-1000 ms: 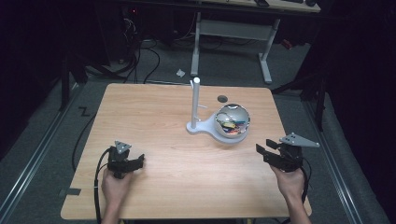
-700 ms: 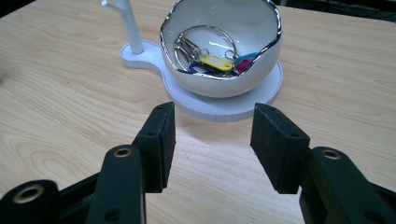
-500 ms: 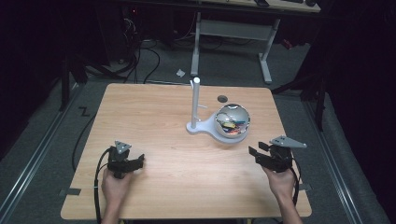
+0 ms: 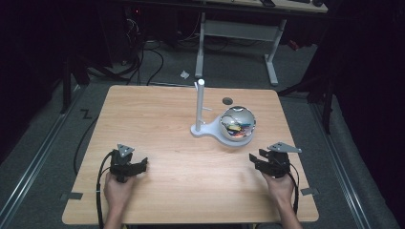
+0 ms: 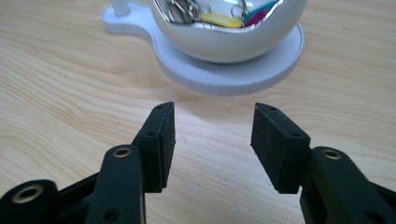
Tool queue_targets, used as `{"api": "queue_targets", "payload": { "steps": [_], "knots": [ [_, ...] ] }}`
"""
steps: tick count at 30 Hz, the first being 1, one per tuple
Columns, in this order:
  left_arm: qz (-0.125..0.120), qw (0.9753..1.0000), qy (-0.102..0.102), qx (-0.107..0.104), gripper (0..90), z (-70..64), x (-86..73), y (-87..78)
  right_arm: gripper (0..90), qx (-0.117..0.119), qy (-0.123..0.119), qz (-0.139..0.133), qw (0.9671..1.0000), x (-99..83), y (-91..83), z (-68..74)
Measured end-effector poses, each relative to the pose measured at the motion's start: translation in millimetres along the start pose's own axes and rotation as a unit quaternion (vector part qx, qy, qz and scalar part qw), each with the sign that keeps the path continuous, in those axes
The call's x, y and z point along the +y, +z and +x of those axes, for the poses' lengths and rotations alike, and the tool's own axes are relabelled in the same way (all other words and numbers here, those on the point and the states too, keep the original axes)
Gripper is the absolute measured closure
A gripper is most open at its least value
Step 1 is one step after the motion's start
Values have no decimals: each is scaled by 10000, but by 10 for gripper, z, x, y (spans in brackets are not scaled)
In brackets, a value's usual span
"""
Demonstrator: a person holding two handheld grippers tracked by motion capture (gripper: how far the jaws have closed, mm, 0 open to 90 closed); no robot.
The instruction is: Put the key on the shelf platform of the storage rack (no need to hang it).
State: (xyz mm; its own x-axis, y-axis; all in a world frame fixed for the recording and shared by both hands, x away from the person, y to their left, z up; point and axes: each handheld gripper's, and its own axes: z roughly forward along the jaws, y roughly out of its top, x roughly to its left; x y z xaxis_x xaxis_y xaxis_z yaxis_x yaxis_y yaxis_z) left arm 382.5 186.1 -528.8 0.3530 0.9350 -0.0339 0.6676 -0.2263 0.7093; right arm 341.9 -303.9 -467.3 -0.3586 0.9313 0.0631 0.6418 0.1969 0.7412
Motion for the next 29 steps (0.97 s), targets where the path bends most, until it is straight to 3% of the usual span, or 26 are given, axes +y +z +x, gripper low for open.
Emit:
{"api": "queue_targets", "payload": {
  "steps": [9,16,21,23,29],
  "knots": [
    [0,10000,-1,0,229,0,0,0,491,-160,19,216,9996,-153,191,-36],
    [1,10000,0,1,228,0,0,0,474,-261,112,235,9993,-217,288,-62],
    [1,10000,1,2,229,-1,0,0,439,-441,-81,473,9979,-262,399,-36],
    [1,10000,4,2,228,-1,0,0,436,-446,-75,294,9985,-311,417,-41],
    [1,10000,3,1,229,-1,0,0,434,-451,-79,295,9985,-312,416,-41]
  ]
}}
